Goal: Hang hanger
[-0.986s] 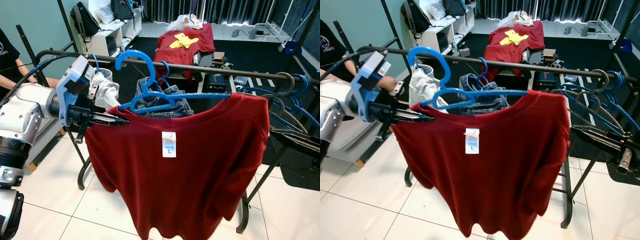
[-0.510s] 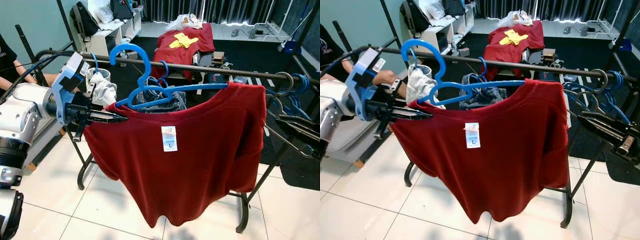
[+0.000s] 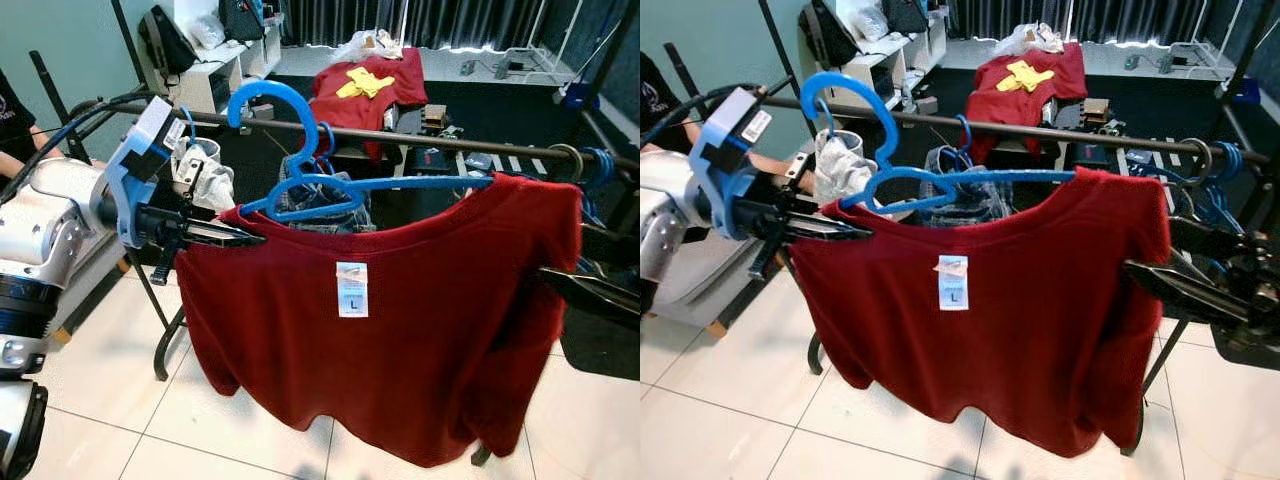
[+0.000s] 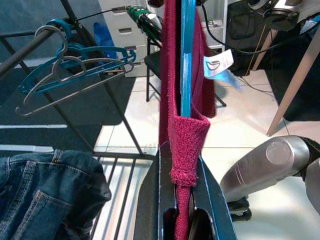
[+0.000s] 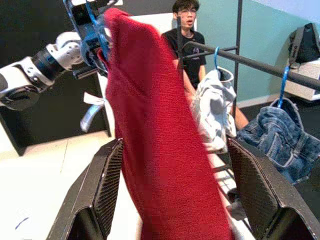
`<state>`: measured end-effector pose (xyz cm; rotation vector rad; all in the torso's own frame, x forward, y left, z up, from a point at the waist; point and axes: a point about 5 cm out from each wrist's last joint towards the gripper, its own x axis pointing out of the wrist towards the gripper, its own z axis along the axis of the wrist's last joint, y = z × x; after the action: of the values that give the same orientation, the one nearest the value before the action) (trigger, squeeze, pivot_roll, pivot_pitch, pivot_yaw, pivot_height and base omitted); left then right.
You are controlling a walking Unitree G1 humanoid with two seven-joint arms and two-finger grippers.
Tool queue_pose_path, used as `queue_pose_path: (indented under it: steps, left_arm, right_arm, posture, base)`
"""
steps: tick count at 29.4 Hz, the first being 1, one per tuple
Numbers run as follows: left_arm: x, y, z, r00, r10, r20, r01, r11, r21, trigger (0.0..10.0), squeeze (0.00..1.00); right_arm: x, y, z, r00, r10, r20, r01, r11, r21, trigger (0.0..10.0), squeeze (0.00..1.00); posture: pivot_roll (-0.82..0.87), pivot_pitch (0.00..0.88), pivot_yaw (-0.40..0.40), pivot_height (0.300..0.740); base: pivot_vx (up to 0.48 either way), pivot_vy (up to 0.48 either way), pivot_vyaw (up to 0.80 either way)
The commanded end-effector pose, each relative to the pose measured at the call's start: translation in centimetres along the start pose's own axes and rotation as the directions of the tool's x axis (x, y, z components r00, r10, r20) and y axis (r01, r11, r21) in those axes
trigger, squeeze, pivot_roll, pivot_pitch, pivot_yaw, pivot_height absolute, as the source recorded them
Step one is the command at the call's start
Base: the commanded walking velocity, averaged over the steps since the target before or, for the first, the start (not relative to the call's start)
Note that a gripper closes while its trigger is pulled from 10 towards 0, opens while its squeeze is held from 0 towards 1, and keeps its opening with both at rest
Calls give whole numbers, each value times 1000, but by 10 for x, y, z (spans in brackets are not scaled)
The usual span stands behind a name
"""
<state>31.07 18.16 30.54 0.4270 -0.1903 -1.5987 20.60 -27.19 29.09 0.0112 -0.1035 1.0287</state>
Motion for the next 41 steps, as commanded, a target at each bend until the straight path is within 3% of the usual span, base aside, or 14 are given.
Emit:
queue_pose_path:
  steps: [1,3,4,15,22,29,34,40,41]
  left_arm:
    - [5,-2,5,997,-70,21,70,997,18,0,0]
    - [9,-3,10,995,-93,31,92,995,30,0,0]
    - [10,-3,12,995,-97,34,96,995,35,0,0]
    - [5,-1,8,998,-61,16,60,998,26,0,0]
    - [-10,1,-3,999,14,-29,-14,1000,-8,0,0]
    - [-32,-1,-27,976,130,-176,-140,989,-43,0,0]
    - [-40,-2,-34,962,175,-212,-189,981,-51,0,0]
    - [-42,-4,-31,964,189,-188,-201,978,-47,0,0]
    - [-39,-3,-21,974,201,-101,-205,978,-37,0,0]
  right_arm:
    - [3,0,-1,1000,5,-10,-6,1000,-12,10000,0]
    - [9,-4,-2,1000,-2,-14,2,1000,-13,10000,0]
    - [10,-6,-3,1000,-12,-18,12,1000,-14,0,0]
    - [6,-4,-3,1000,-12,3,12,1000,2,0,0]
    - [-5,-7,0,998,-62,8,62,998,-10,0,0]
    - [-14,-16,7,985,-172,30,173,984,-50,0,0]
    - [-16,-20,10,975,-216,46,219,974,-62,0,0]
    - [-14,-25,6,963,-268,37,269,962,-44,0,0]
    - [-6,-22,-8,968,-250,-18,250,968,-7,0,0]
  posture:
    - [-69,37,36,740]
    - [-67,37,39,740]
    - [-67,37,39,740]
    - [-67,39,40,740]
    - [-70,41,39,740]
    - [-68,46,37,740]
    - [-67,47,36,740]
    - [-70,52,30,740]
    - [-69,54,26,740]
  base:
    - [0,0,0]
    - [0,0,0]
    - [0,0,0]
    - [0,0,0]
    - [0,0,0]
    - [0,0,0]
    - [0,0,0]
    - [0,0,0]
    - [0,0,0]
